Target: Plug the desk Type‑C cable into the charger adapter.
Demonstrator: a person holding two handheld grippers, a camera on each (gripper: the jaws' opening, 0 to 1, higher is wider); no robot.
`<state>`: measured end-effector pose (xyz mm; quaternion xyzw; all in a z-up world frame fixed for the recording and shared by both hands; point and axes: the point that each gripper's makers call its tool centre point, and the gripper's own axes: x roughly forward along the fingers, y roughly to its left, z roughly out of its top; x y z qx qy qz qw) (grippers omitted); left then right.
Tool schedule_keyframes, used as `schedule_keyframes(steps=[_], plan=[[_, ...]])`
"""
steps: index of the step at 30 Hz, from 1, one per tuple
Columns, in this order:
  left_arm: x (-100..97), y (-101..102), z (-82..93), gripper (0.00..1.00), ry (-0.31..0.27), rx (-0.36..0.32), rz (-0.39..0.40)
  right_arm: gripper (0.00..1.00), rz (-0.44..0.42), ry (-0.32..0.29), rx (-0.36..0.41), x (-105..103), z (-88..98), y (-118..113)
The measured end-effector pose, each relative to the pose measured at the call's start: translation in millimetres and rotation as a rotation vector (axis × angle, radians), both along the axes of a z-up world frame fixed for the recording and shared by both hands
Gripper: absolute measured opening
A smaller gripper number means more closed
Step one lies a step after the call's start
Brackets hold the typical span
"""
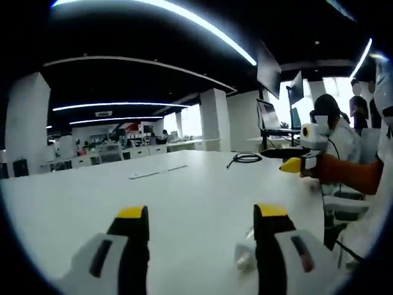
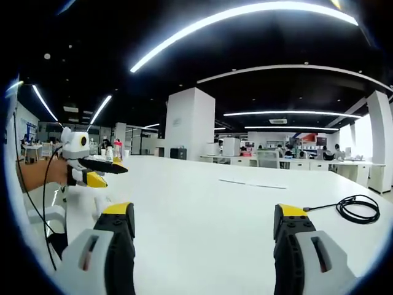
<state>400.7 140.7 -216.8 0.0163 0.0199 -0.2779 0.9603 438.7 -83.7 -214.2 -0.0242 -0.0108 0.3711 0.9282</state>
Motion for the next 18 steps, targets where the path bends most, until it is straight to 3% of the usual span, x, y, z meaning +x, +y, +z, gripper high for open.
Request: schedule_keyframes(steps=[8,12,15,18], plan=[[2.1,3.9,-2.2,0.72,-0.003,-0.060,0.042,0.95,0.005,-0.004,-0.002,-2.2,0.9,2.4],[0.6,8.4,1.3,0.75,-0.037,-0.093,0.071,0.95,0.005,-0.004,0.001,-2.2,1.5,2.4],[1.3,13.5,3.5,0.82,-0.048,-0.114,0.105,0.95,0.005,-0.005,0.001,-1.9,1.7,2.3],[1.0,20.0,8.9,0.96,-0.084,-0.144,0.141,0.95,0.006,-0.003,0.002,-1.8,1.0,2.8]])
